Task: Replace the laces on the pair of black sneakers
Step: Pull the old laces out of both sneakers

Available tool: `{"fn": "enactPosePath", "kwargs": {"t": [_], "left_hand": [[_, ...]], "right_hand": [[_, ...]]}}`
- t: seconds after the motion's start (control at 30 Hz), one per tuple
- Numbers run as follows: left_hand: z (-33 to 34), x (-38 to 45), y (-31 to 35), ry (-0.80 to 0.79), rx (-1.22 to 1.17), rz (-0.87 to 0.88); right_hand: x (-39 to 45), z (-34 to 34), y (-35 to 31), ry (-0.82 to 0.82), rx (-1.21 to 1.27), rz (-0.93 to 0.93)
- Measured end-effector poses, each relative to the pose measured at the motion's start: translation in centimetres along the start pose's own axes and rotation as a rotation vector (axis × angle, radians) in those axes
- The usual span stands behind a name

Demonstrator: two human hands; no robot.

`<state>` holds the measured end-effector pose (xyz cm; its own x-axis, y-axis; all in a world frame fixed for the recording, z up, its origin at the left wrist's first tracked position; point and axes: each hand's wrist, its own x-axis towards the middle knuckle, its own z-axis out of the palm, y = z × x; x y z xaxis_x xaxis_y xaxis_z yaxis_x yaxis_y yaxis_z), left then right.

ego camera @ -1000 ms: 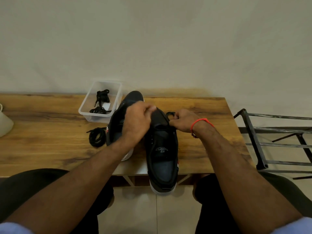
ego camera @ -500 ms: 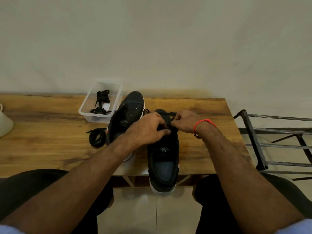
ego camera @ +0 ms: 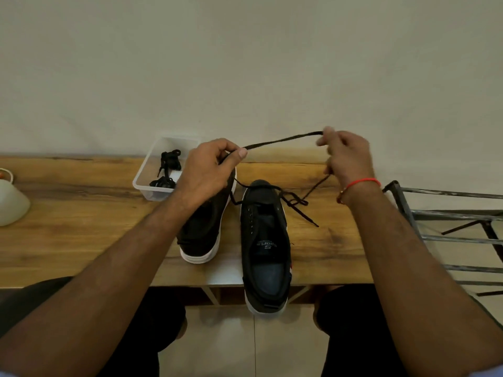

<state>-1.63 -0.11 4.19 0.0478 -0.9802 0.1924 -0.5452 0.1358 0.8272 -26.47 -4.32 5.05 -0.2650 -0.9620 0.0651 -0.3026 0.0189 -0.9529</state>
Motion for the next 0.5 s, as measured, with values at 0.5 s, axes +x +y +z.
{"fn": "enactPosePath", "kwargs": {"t": [0.5], "left_hand": [[1.8, -0.9, 0.7, -0.169, -0.100, 0.050]], "right_hand": [[-4.0, 3.0, -0.3, -0.702, -0.404, -0.289]]}}
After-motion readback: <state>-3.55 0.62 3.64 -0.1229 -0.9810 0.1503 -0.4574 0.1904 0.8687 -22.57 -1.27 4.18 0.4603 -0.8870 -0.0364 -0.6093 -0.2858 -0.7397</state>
